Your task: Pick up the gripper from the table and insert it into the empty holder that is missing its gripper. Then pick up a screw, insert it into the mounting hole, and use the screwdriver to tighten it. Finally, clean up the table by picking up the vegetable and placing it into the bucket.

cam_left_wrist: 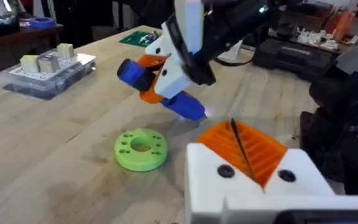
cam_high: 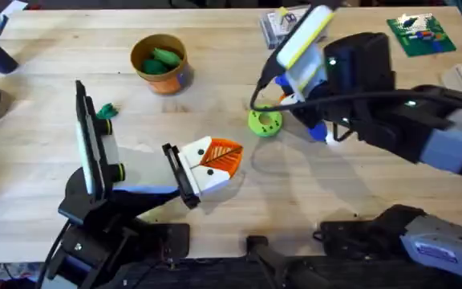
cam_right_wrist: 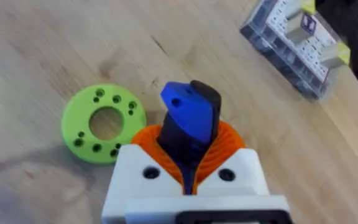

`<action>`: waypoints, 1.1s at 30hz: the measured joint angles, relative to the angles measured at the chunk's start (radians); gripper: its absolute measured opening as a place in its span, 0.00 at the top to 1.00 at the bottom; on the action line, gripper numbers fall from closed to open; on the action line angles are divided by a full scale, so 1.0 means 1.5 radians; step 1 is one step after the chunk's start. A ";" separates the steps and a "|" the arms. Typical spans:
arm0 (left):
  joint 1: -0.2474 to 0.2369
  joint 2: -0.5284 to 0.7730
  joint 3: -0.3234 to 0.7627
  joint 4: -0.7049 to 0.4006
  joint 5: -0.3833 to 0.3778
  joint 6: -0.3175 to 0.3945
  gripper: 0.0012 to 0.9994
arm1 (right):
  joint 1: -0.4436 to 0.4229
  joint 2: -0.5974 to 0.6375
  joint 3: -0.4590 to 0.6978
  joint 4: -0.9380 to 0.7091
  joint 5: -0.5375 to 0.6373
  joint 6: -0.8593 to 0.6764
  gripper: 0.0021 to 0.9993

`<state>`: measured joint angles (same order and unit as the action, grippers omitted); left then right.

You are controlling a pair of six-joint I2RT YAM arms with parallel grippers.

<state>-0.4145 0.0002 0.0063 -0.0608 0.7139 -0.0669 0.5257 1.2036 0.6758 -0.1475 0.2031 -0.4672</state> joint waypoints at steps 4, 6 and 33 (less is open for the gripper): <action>0.000 0.000 0.000 0.000 0.000 0.000 0.98 | -0.010 0.092 0.001 0.064 0.026 -0.113 0.96; 0.000 0.000 0.000 0.000 0.000 0.000 0.98 | -0.016 0.137 0.001 0.091 0.039 -0.181 0.96; 0.000 0.000 0.000 0.000 0.000 0.000 0.98 | -0.021 0.125 0.049 -0.119 0.033 -0.039 0.00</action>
<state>-0.4145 0.0002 0.0063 -0.0605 0.7136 -0.0669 0.4934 1.3905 0.7491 -0.3267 0.2527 -0.5264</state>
